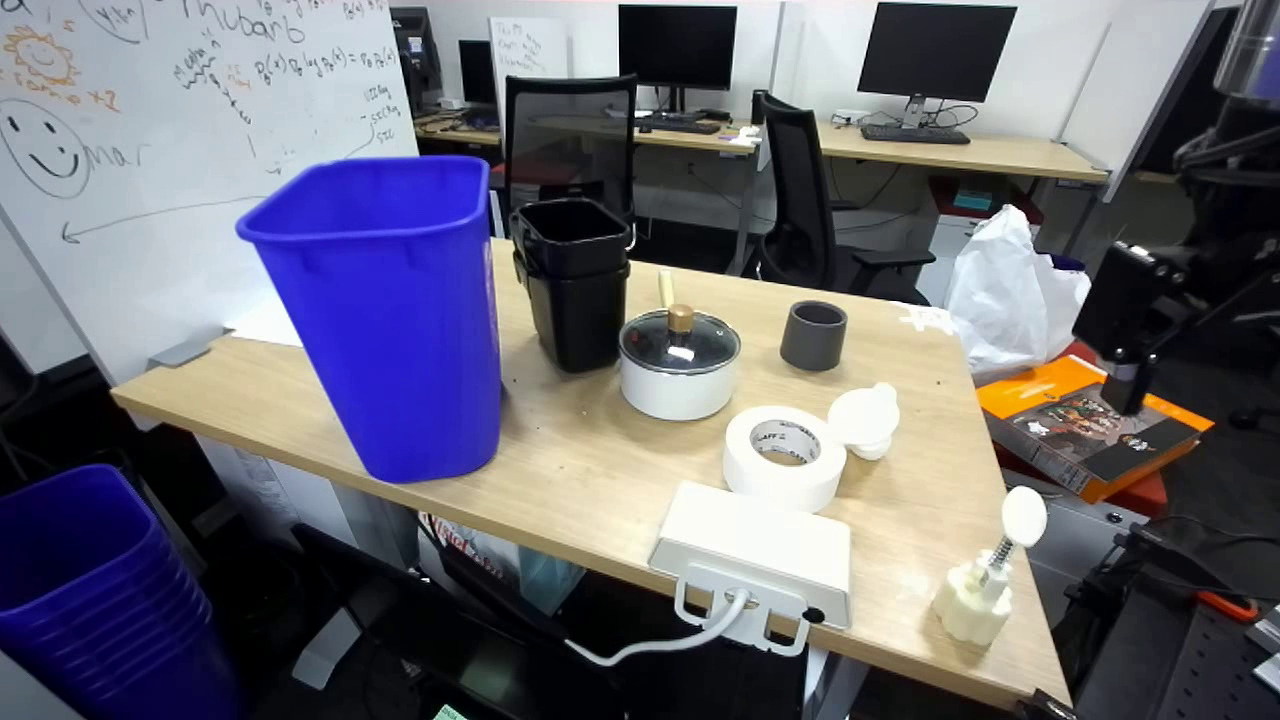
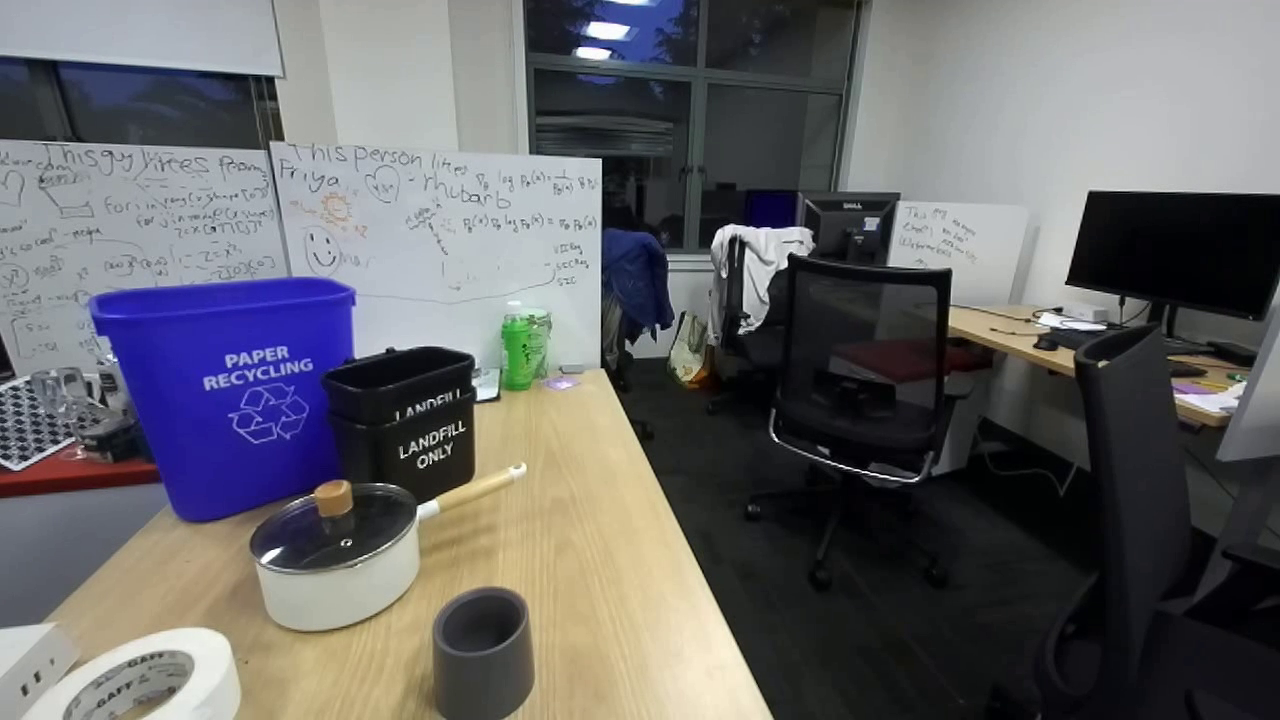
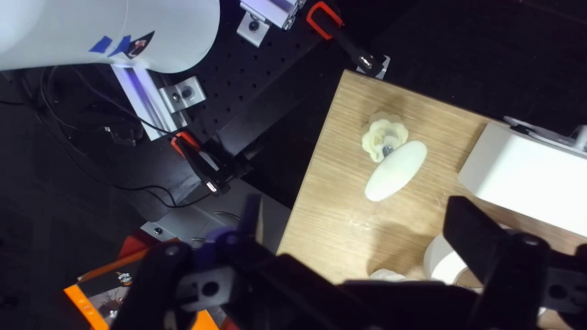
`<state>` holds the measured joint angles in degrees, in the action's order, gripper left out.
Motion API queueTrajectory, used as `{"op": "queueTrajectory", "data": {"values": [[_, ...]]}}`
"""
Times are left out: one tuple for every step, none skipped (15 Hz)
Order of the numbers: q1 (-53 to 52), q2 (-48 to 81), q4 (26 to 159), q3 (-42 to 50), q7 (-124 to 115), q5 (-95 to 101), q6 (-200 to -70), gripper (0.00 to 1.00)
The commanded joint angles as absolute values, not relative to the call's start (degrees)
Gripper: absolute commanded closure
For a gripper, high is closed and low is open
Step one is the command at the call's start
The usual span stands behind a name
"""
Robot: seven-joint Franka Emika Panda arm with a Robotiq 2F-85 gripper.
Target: Take the white stand and put it in the black bin
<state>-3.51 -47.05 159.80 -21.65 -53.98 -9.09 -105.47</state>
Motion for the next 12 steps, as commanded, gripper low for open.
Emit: {"op": "queueTrajectory", "data": {"values": [[-2.6,-46.2,159.8,-23.7,-61.4,-7.7,-106.6,0.0],[-2.4,-45.9,159.8,-24.2,-64.3,-7.7,-106.6,0.0],[-2.4,-45.7,159.8,-24.6,-67.0,-7.6,-106.6,0.0],[-2.3,-45.2,159.8,-25.1,-69.9,-7.6,-106.7,0.0],[-2.3,-44.7,159.8,-25.6,-72.6,-7.4,-106.8,0.0],[-2.3,-44.0,159.8,-26.2,-75.5,-7.2,-107.3,0.0],[-2.3,-42.9,159.9,-26.6,-78.5,-6.9,-107.3,0.0],[-2.3,-41.9,159.9,-27.0,-81.1,-6.7,-107.6,0.0],[-2.3,-40.5,160.0,-27.4,-83.8,-6.3,-108.1,0.0],[-2.5,-39.2,160.0,-27.8,-86.6,-5.9,-108.8,0.0],[-2.6,-37.5,160.0,-28.1,-89.4,-5.5,-109.3,0.0],[-2.7,-35.9,160.1,-28.4,-92.4,-5.1,-110.4,0.0]]}}
